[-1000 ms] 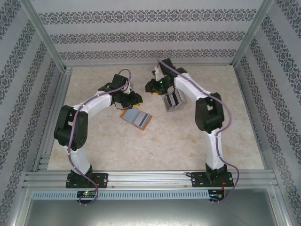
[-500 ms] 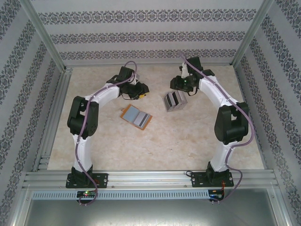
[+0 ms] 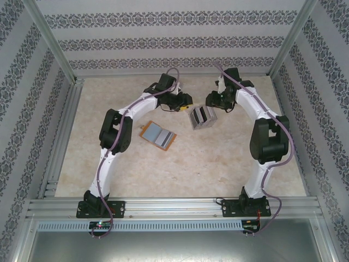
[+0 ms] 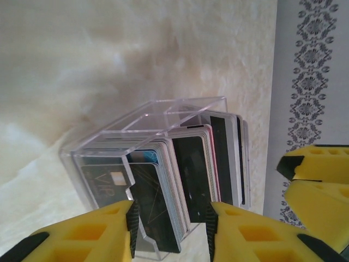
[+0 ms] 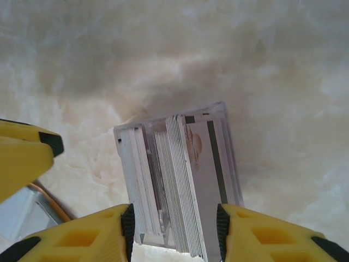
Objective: Put the credit cards into the card holder
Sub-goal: Pick up the credit card from the storage box.
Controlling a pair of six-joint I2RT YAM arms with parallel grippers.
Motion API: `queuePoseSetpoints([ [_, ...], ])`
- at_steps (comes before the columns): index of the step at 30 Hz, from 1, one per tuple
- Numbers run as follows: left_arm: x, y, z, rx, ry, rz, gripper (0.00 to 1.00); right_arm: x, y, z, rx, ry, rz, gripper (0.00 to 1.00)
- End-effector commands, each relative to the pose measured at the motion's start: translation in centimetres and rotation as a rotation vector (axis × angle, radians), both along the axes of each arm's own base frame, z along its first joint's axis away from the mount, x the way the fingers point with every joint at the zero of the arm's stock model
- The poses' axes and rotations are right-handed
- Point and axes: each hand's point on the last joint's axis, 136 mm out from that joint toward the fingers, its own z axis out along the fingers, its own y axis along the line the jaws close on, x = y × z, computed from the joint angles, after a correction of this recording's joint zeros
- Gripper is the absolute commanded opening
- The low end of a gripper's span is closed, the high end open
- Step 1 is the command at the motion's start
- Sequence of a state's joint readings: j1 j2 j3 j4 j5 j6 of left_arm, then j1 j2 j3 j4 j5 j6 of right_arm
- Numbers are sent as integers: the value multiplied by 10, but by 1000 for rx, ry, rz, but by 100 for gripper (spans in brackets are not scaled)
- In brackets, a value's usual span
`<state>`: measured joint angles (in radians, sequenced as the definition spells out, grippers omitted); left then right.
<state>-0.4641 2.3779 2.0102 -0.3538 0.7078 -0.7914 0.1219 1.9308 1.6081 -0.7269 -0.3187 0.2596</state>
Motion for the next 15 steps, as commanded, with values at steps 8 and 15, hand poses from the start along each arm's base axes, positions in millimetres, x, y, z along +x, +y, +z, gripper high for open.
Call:
queuePoseSetpoints([
  [8,-25,-24,-26,24,88,-67,42,1,3,-20,-18,67,50,47],
  [15,-30,-26,-35,38,106,-70,42,7,7,-29,-34,85,72,46],
])
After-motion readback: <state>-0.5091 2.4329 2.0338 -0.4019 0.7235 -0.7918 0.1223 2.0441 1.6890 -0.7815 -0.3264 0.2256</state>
